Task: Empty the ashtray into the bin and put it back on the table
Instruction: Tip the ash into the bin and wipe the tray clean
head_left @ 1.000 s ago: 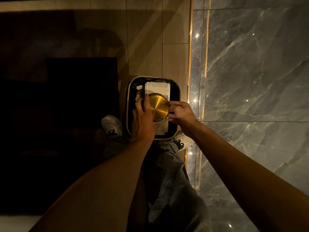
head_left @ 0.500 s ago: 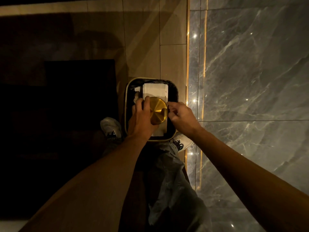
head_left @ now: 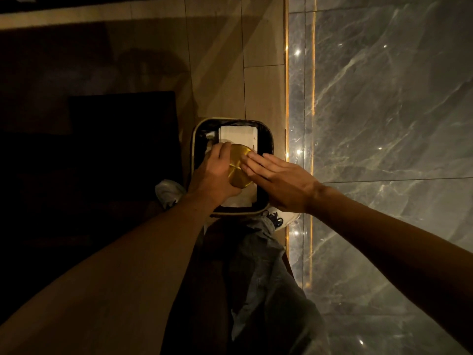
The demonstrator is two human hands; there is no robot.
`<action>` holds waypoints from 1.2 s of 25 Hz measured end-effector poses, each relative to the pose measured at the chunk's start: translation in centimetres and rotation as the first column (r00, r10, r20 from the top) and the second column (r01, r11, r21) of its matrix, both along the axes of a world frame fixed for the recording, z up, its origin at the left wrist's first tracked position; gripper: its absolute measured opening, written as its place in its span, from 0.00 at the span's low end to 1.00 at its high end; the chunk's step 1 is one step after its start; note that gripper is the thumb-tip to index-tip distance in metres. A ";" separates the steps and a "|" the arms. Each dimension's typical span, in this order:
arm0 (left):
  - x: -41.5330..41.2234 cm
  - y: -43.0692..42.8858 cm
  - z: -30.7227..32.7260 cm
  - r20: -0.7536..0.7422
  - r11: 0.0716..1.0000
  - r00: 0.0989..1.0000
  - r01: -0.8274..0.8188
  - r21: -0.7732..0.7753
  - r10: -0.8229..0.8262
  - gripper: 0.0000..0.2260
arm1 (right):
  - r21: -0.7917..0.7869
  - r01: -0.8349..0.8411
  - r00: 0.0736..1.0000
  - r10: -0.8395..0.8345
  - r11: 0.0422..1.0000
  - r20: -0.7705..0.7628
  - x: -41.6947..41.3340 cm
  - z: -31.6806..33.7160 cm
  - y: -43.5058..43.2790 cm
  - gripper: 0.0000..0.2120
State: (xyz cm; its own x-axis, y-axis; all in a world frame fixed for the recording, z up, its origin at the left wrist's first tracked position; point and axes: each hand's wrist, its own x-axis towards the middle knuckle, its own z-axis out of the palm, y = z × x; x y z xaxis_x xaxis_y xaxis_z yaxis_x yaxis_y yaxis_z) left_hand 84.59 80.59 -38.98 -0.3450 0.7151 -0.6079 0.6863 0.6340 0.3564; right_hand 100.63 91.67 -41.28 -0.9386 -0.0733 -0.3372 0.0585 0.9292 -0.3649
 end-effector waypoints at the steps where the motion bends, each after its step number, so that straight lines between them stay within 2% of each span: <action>1: -0.1 0.2 0.1 0.005 1.000 1.000 0.010 -0.019 -0.010 0.47 | -0.005 0.005 1.000 -0.005 1.000 0.000 -0.1 0.0 -0.1 0.44; 5: 0.0 0.3 0.2 0.023 0.998 0.999 0.031 -0.051 -0.030 0.47 | -0.029 -0.003 1.000 0.002 1.000 -0.019 0.0 -0.3 -0.6 0.37; 9: 0.1 -0.3 0.1 0.050 0.998 0.997 0.057 -0.018 -0.056 0.47 | -0.076 0.074 0.997 -0.074 0.994 0.000 0.4 -0.4 -1.3 0.30; 11: 0.1 -0.8 0.1 0.052 0.998 0.997 0.060 -0.037 -0.058 0.47 | -0.059 0.037 0.999 -0.038 0.998 -0.013 0.5 -0.4 -1.6 0.30; 24: 0.3 -0.7 0.7 0.072 0.999 0.997 0.038 -0.030 -0.036 0.46 | -0.021 0.071 0.997 -0.072 0.997 -0.041 0.6 -0.2 -2.2 0.32; 30: 0.3 -0.3 0.6 0.072 0.999 0.997 -0.032 -0.030 0.034 0.47 | -0.076 0.107 0.992 -0.111 0.991 -0.052 0.5 0.0 -2.9 0.32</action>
State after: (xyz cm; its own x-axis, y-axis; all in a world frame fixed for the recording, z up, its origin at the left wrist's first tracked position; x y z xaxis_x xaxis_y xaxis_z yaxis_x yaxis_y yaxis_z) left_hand 84.89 80.24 -38.37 -0.3228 0.6857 -0.6524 0.6378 0.6669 0.3854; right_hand 101.14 88.77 -41.26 -0.9596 0.0075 -0.2812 0.1351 0.8891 -0.4374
